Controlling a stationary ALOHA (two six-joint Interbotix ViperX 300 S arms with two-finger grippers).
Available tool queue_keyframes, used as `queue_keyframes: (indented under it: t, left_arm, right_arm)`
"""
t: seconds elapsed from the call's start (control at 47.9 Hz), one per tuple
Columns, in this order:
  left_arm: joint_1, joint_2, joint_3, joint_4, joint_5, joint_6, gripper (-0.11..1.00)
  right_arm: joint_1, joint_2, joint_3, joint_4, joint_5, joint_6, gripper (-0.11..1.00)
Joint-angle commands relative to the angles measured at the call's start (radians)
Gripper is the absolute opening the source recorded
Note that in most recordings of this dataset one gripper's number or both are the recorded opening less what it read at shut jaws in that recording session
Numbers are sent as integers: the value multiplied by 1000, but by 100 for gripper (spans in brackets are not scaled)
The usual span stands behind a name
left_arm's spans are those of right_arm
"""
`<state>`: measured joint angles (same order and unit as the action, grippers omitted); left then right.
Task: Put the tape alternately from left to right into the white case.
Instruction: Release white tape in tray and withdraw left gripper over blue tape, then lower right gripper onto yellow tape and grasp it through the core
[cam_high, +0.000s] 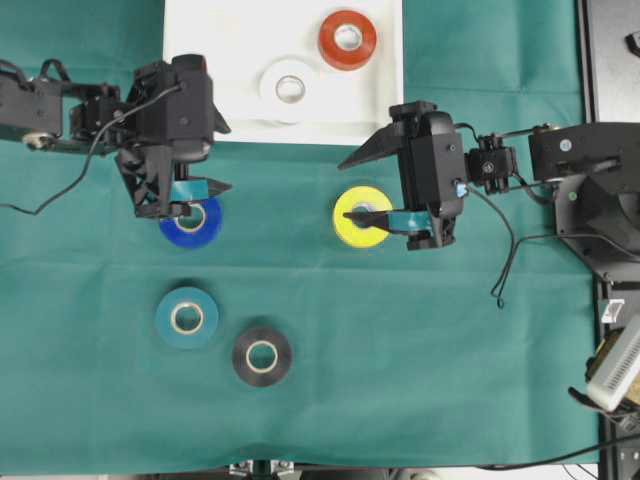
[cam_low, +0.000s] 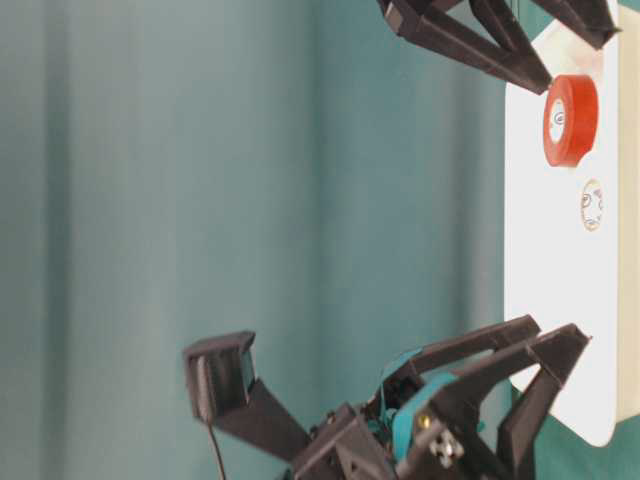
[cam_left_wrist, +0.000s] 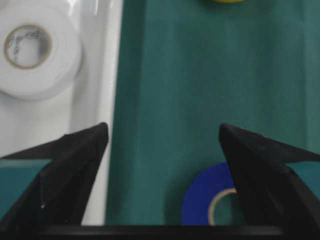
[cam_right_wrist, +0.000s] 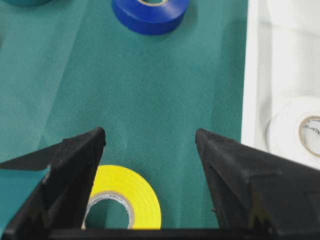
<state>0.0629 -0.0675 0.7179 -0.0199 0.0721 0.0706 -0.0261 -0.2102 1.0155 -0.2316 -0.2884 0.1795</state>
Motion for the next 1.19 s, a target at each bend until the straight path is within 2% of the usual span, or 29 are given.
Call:
queue_keyframes:
  t: [0.0, 0.397, 0.773, 1.17]
  left_arm:
    - [-15, -34, 11, -2, -32, 0, 73]
    - [-74, -104, 129, -2, -143, 2, 73]
    - [-81, -166, 241, -2, -256, 5, 73]
    - [-81, -170, 255, -2, -273, 5, 73]
  right_arm:
    - [5, -17, -5, 3, -8, 0, 81]
    - [5, -17, -5, 3, -6, 0, 81]
    - [5, -17, -5, 3, -5, 2, 81]
    - [5, -17, -5, 3, -5, 2, 81]
